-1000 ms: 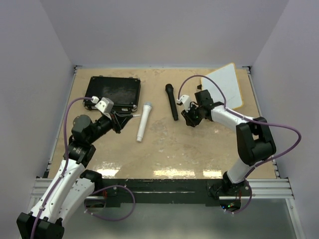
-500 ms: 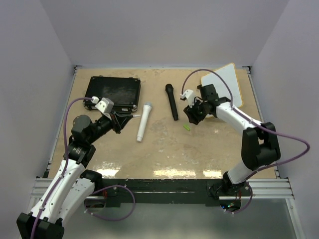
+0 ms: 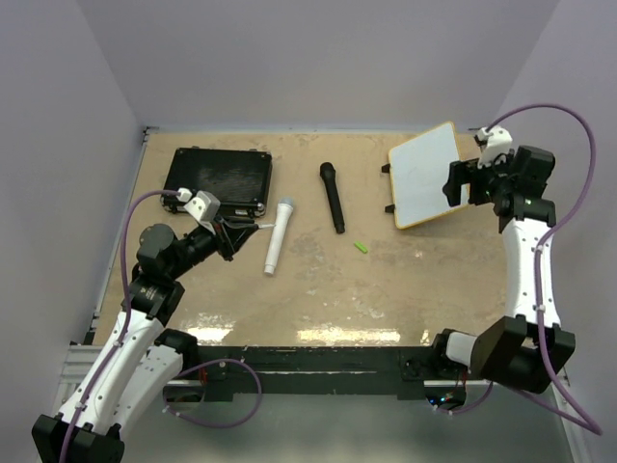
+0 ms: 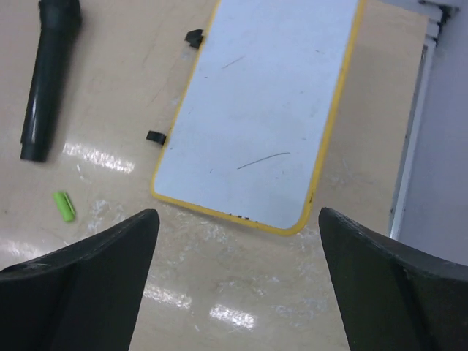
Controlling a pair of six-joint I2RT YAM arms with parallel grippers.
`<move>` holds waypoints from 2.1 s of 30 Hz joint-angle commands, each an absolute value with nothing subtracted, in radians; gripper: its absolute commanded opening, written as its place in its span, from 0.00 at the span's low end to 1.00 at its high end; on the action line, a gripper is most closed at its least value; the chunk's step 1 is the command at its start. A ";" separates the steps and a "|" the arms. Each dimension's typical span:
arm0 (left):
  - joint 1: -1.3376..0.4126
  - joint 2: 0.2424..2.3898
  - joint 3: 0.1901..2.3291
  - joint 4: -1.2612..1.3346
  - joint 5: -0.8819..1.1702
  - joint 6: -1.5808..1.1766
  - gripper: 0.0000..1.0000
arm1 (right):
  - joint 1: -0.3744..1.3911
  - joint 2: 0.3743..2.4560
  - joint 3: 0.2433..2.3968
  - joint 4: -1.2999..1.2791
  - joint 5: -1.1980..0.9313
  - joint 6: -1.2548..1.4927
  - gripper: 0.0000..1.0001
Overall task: Write a sentence on the whiteboard
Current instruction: Pick up the whiteboard stand from the center of the board.
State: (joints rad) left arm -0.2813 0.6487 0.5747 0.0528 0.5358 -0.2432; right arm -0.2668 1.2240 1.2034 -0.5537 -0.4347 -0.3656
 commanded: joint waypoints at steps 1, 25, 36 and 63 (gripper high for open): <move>-0.276 0.641 0.589 0.100 0.561 -0.239 0.00 | -0.327 1.270 1.230 -0.437 -0.310 -0.077 0.98; -0.276 0.658 0.591 0.098 0.565 -0.235 0.00 | -0.393 1.792 1.474 -0.288 -0.613 0.005 0.74; -0.275 0.672 0.595 0.092 0.558 -0.227 0.00 | -0.327 1.956 1.601 -0.313 -0.655 -0.008 0.49; -0.275 0.673 0.597 0.090 0.561 -0.219 0.00 | -0.336 1.891 1.591 -0.296 -0.699 0.077 0.36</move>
State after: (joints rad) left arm -0.2813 0.6796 0.5747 0.0574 0.5495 -0.2420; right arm -0.3298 1.9602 1.5944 -0.3351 -0.6727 0.0540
